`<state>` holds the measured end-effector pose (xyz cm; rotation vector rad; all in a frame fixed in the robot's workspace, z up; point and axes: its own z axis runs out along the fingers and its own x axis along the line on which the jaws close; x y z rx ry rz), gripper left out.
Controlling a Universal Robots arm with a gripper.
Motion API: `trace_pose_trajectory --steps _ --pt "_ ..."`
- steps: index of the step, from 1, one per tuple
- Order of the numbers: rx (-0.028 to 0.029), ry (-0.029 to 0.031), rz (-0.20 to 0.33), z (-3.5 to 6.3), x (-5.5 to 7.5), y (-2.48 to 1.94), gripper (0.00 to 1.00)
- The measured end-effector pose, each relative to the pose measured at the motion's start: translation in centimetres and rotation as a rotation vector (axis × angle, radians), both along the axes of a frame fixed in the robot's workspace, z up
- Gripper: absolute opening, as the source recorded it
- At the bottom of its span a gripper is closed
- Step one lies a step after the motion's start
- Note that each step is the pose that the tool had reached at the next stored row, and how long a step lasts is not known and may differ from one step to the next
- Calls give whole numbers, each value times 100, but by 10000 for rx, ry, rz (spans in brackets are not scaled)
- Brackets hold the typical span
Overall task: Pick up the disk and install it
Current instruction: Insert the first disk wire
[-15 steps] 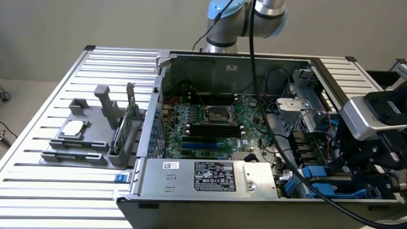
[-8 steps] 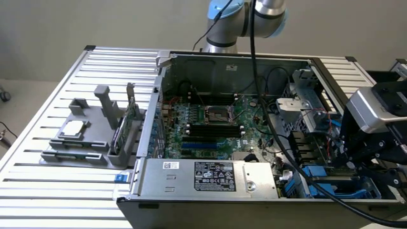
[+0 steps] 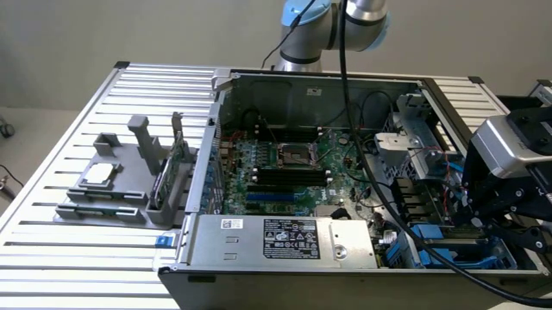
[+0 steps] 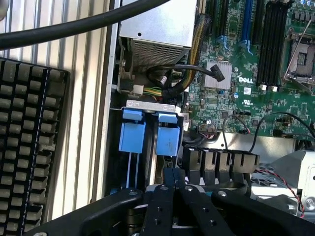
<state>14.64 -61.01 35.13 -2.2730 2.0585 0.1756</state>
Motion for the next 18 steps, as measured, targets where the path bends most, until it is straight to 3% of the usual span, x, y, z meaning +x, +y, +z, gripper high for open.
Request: trace_pose_trajectory --steps 10,18 --pt "0 0 -22 0 0 0 11" --pt "29 -1 -743 23 0 0 11"
